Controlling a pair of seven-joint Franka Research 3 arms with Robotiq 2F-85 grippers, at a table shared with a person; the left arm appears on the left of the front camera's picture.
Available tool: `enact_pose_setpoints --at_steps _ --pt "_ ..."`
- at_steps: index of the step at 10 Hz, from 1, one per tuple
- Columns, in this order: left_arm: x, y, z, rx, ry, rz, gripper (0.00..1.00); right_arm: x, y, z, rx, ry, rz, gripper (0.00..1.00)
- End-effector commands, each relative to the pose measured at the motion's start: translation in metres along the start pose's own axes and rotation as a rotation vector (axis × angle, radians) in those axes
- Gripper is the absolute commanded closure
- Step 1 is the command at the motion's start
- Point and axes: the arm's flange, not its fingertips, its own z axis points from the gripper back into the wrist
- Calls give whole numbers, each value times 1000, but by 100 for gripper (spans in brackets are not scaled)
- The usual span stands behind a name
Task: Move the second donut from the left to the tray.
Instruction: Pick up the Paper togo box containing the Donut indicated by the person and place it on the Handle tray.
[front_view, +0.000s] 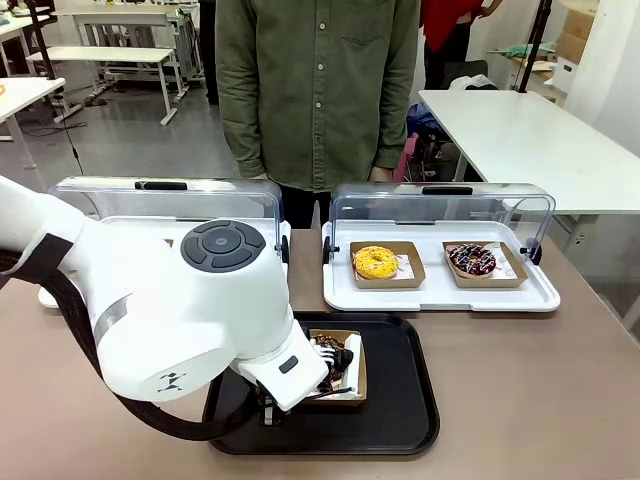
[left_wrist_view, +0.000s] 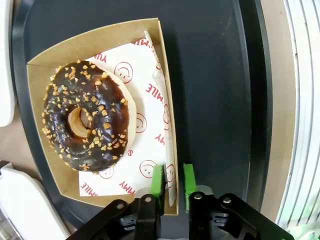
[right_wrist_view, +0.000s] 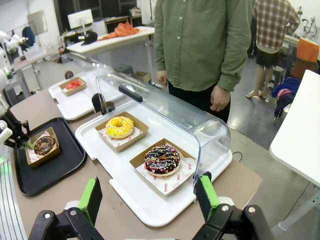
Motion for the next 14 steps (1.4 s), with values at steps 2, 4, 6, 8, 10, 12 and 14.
enact_pose_setpoints --at_steps 2,4,6,8,10,12,14 --pt "-10 4 23 0 8 -8 0 2 -1 0 1 -18 14 0" --pt "-15 9 47 6 -14 -5 0 2 -1 0 1 -18 14 0" --pt "-19 16 72 -25 -47 -33 0 2 -1 0 1 -18 14 0" --pt "-20 17 85 -16 -58 -40 0 2 -1 0 1 -18 14 0" --pt "-22 20 90 -22 -69 -41 0 2 -1 0 1 -18 14 0" --pt "-15 17 83 10 -45 -25 0 2 -1 0 1 -18 14 0" --pt "-15 17 83 10 -45 -25 0 2 -1 0 1 -18 14 0"
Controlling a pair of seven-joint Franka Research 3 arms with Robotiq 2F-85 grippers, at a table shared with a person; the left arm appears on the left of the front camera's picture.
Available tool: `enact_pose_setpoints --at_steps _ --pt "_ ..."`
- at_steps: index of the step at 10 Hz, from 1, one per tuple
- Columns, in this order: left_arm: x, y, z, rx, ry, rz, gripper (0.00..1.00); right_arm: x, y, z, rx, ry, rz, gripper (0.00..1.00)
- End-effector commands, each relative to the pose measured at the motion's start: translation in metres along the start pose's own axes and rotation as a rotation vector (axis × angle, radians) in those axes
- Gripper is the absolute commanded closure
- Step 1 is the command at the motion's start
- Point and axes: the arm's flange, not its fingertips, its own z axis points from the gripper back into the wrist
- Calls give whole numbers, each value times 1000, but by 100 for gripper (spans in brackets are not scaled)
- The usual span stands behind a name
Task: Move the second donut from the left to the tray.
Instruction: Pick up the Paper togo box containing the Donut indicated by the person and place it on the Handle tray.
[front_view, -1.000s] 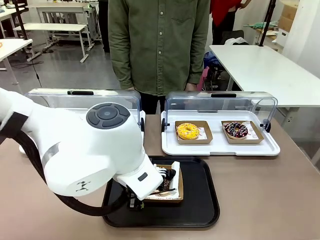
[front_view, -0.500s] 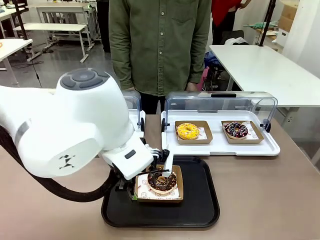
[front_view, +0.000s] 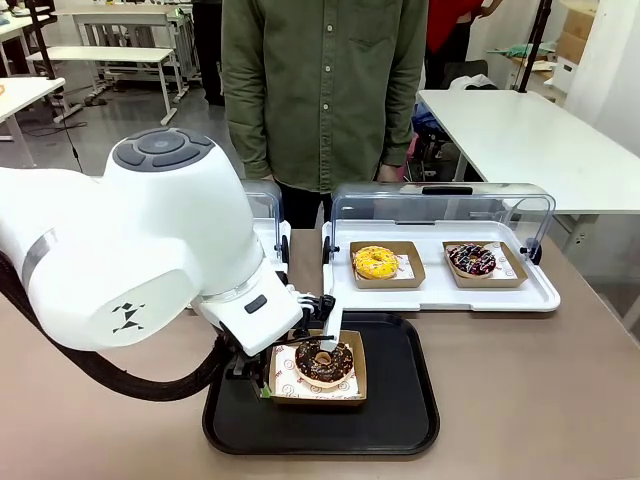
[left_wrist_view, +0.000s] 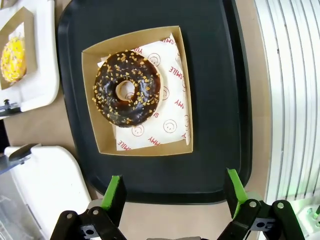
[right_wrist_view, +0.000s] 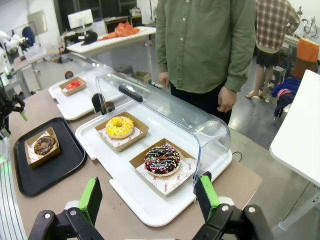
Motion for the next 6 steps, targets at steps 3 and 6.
enact_pose_setpoints --at_steps 3,6 --pt "2 -1 -1 5 -5 0 0 2 -1 0 1 -18 15 0" --pt "2 -1 -1 5 -5 0 0 2 -1 0 1 -18 15 0"
